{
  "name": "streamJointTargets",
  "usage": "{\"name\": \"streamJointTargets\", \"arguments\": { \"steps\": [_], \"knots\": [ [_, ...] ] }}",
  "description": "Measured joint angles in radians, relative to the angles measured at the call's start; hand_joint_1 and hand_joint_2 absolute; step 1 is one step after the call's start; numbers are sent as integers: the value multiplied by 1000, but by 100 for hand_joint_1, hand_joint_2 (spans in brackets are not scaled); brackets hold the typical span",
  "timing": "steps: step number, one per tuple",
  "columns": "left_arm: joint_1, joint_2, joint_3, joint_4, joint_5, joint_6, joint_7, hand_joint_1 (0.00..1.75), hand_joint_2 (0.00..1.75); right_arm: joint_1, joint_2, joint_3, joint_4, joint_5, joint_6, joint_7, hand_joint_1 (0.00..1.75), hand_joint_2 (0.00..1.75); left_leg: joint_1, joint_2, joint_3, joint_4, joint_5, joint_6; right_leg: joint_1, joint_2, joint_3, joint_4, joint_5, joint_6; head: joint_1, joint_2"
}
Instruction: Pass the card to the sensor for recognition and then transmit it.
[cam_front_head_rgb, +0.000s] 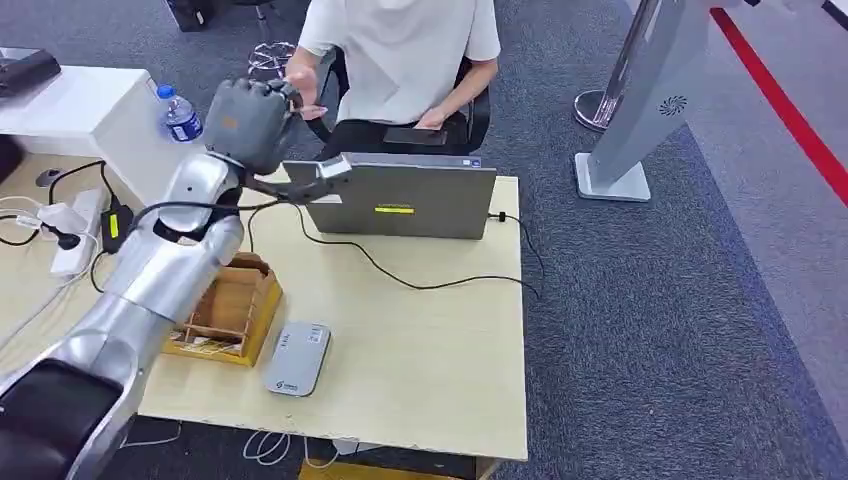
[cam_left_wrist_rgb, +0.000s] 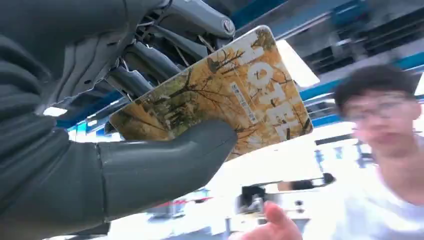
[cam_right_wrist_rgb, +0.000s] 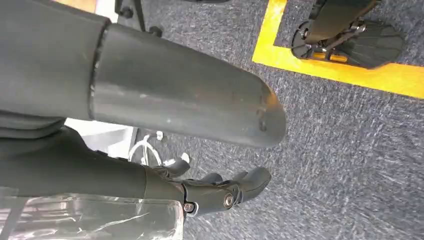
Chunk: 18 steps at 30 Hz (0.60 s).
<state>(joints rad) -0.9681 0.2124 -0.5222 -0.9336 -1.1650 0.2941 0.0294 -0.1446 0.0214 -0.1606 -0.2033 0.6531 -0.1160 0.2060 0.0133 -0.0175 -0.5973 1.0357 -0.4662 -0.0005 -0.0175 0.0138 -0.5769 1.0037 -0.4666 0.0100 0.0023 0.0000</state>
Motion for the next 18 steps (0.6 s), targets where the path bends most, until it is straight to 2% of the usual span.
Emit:
{"name": "streamJointTargets", "arguments": {
  "steps": [3, 6, 7, 11, 18],
  "knots": [
    [-127, -22, 56, 158, -2, 13, 35, 166, 175, -7, 3, 4, 0, 14, 7, 2, 0, 0, -1, 3, 0, 0, 0, 0, -1, 3, -2, 0, 1, -1, -2, 0],
    [-178, -30, 84, 255, -2, 16, 43, 166, 175, -8, 5, 6, 0, 24, 9, 3, 0, 0, -1, 3, 0, 0, 0, 0, 0, 3, -2, 0, 1, -1, -3, 0],
    [-188, -31, 95, 287, 0, 18, 43, 0, 175, -8, 6, 6, 0, 24, 10, 3, 0, 0, -1, 2, 0, -1, 0, 0, 0, 3, -3, 0, 1, -1, -2, 0],
    [-201, -36, 124, 359, 16, 17, 35, 0, 175, -8, 7, 6, 0, 27, 10, 4, 0, 0, -1, 2, 0, -1, 0, 0, 0, 3, -3, 0, 1, -1, -2, 0],
    [-201, -37, 146, 416, 27, 27, 14, 0, 175, -8, 7, 6, 0, 28, 8, 6, 0, 0, -1, 2, 0, -1, 0, -1, -1, 2, -2, 0, 1, -1, -2, 0]
  ]
}}
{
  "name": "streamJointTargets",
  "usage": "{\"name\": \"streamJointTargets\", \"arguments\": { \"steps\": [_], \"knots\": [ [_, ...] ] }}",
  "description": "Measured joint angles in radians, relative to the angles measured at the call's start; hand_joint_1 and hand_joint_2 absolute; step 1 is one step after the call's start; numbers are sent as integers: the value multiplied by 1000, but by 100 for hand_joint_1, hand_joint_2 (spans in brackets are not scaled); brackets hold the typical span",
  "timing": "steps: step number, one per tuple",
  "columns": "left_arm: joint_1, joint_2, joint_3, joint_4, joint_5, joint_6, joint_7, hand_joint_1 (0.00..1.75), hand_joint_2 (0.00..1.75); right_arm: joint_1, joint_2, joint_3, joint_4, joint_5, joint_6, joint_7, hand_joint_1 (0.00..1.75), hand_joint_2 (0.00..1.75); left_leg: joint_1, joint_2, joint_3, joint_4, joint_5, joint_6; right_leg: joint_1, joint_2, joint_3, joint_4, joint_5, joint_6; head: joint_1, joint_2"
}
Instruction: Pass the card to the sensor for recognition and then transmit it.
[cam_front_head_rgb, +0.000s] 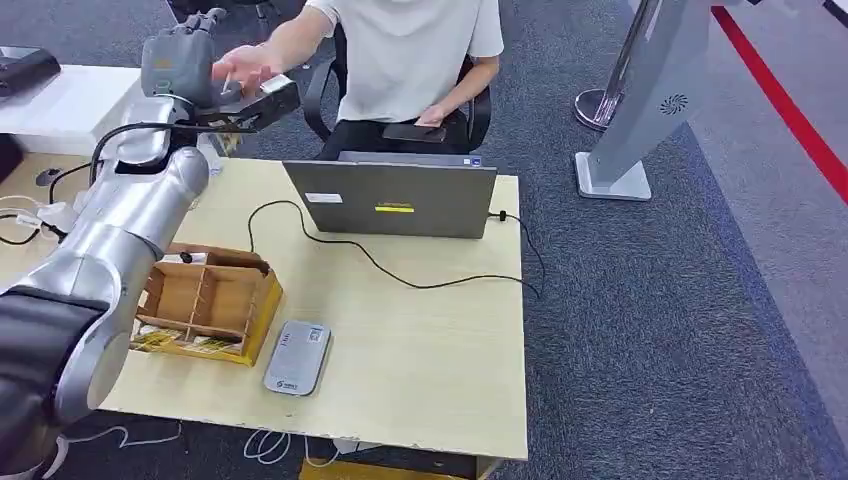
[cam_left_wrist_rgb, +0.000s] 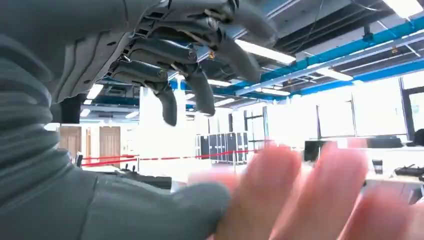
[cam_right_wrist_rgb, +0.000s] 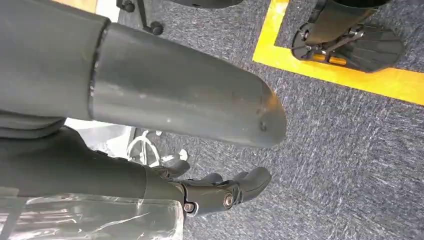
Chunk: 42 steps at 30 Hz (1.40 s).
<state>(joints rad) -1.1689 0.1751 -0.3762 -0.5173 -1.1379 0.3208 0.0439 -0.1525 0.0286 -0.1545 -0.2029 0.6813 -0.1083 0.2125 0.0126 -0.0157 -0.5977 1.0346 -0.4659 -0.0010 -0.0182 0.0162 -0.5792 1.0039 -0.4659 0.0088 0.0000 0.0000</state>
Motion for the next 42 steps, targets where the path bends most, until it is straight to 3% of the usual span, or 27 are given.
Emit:
{"name": "streamJointTargets", "arguments": {
  "steps": [6, 10, 13, 15, 20, 31, 36, 42],
  "knots": [
    [21, -2, 5, 0, 20, -9, -76, 0, 175, 4, 0, -3, 0, -3, -6, -5, 0, 0, 0, 0, 0, 0, 0, 0, 0, 0, 0, 0, 0, 0, 0, 0],
    [86, 0, 5, -82, 55, -79, -130, 0, 175, 16, 0, -21, 0, -12, -17, -16, 0, 0, 0, 0, 0, 0, 0, 0, 0, 0, 0, 0, 0, 0, 0, 0],
    [190, 25, 3, -247, 104, -164, -152, 0, 175, 31, 0, -39, 0, -26, -28, -28, 0, 0, 0, 1, 0, -1, -1, 0, 0, 1, -1, 0, -1, 0, 0, 0],
    [281, 58, -15, -411, 127, -208, -146, 0, 175, 45, 0, -57, 0, -35, -36, -40, 0, 0, 0, 2, -1, -1, -1, -1, 0, 2, -2, 0, -1, 0, 0, 0],
    [461, 156, -70, -729, 142, -245, -148, 0, 175, 71, 0, -97, 0, -58, -50, -61, 0, 0, 0, 2, -2, -1, -2, 0, 0, 2, -3, 0, -2, 0, 0, 0],
    [722, 352, -155, -1153, 102, -218, -173, 0, 175, 96, -1, -164, 0, -95, -67, -89, 0, 0, 0, 2, -2, -2, -2, -1, -1, 3, -3, 0, -2, 0, 0, 0],
    [881, 433, -162, -1277, 68, -161, -182, 0, 175, 101, -1, -195, 0, -99, -68, -95, 0, 0, 0, 3, -1, -2, -3, -2, 0, 3, -4, 0, -3, 0, 0, 0],
    [1090, 475, -161, -1326, 45, -102, -169, 0, 175, 103, -1, -224, 0, -95, -71, -95, 0, 0, 0, 3, -2, -2, -4, -1, 0, 3, -4, 0, -4, 0, 0, 0]
  ]
}}
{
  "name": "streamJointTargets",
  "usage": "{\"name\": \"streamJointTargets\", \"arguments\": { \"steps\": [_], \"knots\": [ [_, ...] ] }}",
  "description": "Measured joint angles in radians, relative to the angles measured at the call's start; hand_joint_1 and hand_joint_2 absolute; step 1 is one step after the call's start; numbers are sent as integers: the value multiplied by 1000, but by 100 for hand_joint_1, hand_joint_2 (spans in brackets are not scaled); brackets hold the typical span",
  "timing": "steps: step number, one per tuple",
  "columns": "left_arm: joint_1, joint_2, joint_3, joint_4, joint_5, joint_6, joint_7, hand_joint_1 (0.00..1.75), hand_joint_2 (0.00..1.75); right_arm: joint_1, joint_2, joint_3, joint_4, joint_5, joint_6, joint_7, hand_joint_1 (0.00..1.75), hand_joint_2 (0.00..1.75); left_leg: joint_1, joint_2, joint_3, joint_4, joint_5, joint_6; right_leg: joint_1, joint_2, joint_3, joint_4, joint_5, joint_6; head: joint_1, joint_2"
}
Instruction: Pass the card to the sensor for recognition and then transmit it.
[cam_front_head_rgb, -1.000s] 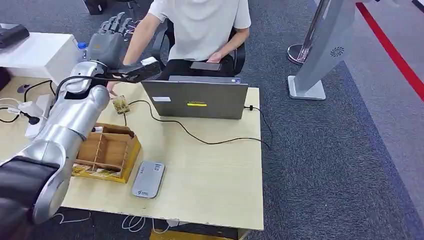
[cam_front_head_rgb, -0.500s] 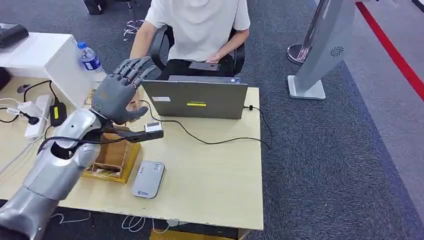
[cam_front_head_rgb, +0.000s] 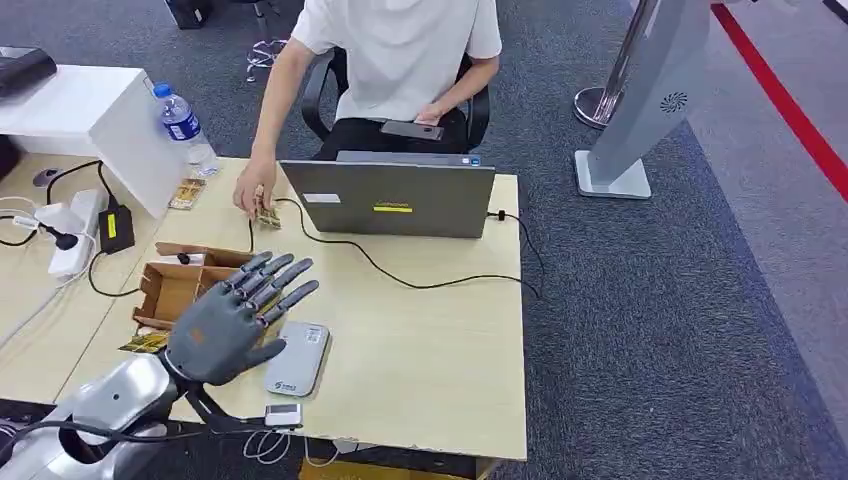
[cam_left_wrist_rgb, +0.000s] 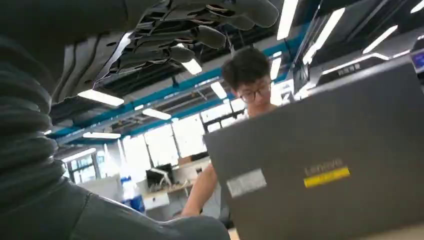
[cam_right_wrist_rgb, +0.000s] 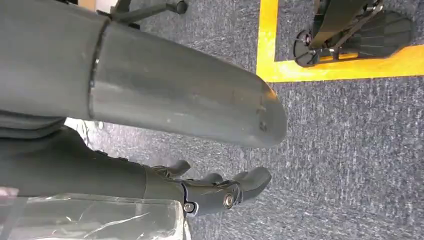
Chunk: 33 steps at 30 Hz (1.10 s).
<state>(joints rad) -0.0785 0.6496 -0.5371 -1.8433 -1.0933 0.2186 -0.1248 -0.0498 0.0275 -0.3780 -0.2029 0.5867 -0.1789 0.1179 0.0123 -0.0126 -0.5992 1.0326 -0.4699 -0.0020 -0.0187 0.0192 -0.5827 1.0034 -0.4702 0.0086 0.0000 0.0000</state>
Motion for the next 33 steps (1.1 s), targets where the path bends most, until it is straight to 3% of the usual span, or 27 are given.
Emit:
{"name": "streamJointTargets", "arguments": {
  "steps": [6, 14, 20, 27, 33],
  "knots": [
    [110, 8, 16, 0, -4, 10, 21, 0, 175, 0, 0, -17, 0, 3, -3, 1, 0, 0, 0, -1, 0, 0, 0, 0, 0, -2, 1, 0, 0, 0, 0, 0],
    [278, -56, 148, 62, 16, 39, 127, 0, 175, 5, 0, -28, 0, 41, -9, 16, 0, 0, 0, -1, 0, 0, -1, 0, 0, -1, 1, 0, -1, -1, 0, 0],
    [285, -130, 255, 160, 17, 56, 144, 0, 175, 5, 0, -28, 0, 66, -10, 19, 0, 0, 0, -1, 1, 0, -1, 0, 0, -2, 1, 0, -1, -1, 0, 0],
    [258, -208, 367, 270, 20, 65, 117, 0, 175, 4, 0, -28, 0, 93, -12, 16, 0, 0, 0, -2, 1, 0, -1, 0, 0, -3, 2, 0, -1, -1, 0, 0],
    [231, -247, 422, 328, 13, 69, 103, 0, 175, 4, 0, -28, 0, 105, -12, 15, 0, 0, 0, -2, 1, 0, -1, 0, 0, -3, 1, 0, -1, -1, 0, 0]
  ]
}}
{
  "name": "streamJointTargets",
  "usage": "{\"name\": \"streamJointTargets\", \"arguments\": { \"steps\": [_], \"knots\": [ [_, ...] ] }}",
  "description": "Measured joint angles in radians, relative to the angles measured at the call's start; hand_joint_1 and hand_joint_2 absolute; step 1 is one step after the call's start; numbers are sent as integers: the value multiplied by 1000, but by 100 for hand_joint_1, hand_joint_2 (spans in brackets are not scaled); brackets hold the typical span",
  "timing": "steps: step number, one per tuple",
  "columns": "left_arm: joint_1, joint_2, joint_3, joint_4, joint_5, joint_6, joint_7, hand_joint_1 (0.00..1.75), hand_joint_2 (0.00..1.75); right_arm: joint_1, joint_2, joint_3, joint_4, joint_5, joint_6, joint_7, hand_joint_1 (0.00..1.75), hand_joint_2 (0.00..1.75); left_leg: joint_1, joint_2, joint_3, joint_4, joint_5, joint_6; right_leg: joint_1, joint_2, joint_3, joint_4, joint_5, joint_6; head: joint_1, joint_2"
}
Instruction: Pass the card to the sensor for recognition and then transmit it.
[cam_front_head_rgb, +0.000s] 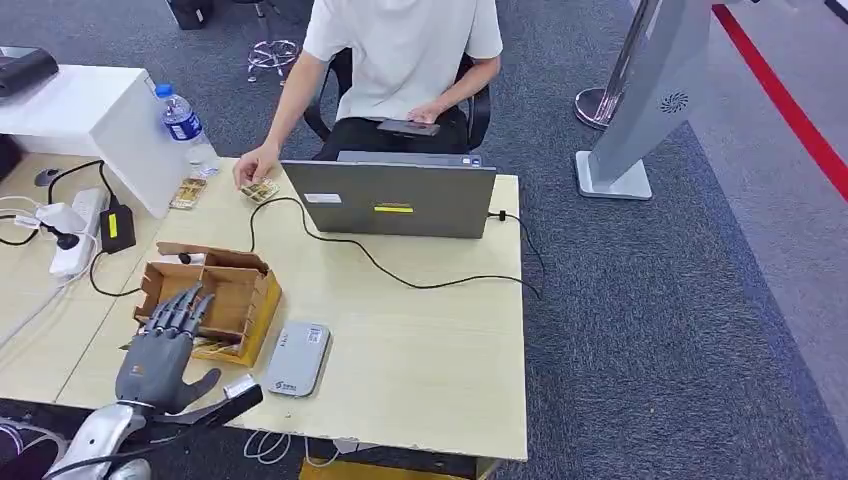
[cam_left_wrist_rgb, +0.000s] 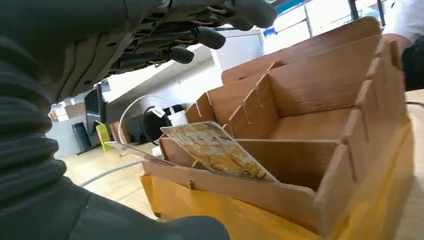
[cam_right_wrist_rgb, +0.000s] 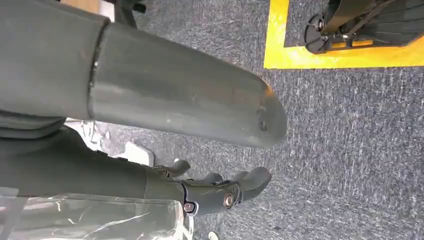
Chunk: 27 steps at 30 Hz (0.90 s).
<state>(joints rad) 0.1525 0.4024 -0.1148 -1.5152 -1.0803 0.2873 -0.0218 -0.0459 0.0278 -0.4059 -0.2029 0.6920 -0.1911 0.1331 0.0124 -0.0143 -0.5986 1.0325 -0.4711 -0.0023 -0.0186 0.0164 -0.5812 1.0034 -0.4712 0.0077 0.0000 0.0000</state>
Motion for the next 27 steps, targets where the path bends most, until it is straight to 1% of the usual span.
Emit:
{"name": "streamJointTargets", "arguments": {
  "steps": [7, 8, 9, 19, 27],
  "knots": [
    [-29, -27, 32, 41, 0, -2, -34, 0, 175, 0, 0, 0, 0, 12, 5, -1, 0, 0, 0, 0, 0, 0, 0, 0, 0, 0, 0, 0, 0, 0, 0, 0],
    [-33, -31, 36, 46, 5, -4, -41, 134, 175, -1, 0, 0, 0, 15, 5, -1, 0, 0, 0, 0, 0, 0, 0, 0, 0, 0, 0, 0, 0, 0, 0, 0],
    [-36, -35, 38, 50, 7, -5, -44, 175, 175, -1, 0, 0, 0, 17, 5, -2, 0, 0, 0, 0, 0, 0, 0, 0, 0, 0, 0, 0, 0, 0, 0, 0],
    [-45, -53, 63, 74, 69, -26, -84, 175, 175, -1, 0, 0, 0, 24, 12, -5, 0, 0, 0, 0, 0, 0, 0, 0, 0, 0, 0, 0, 0, 0, 0, 0],
    [-45, -66, 77, 77, 79, -17, -96, 175, 175, -2, 0, 0, 0, 32, 14, -5, 0, 0, 0, 0, 0, 0, 0, 0, 0, 0, 0, 0, 0, 0, 0, 0]
  ]
}}
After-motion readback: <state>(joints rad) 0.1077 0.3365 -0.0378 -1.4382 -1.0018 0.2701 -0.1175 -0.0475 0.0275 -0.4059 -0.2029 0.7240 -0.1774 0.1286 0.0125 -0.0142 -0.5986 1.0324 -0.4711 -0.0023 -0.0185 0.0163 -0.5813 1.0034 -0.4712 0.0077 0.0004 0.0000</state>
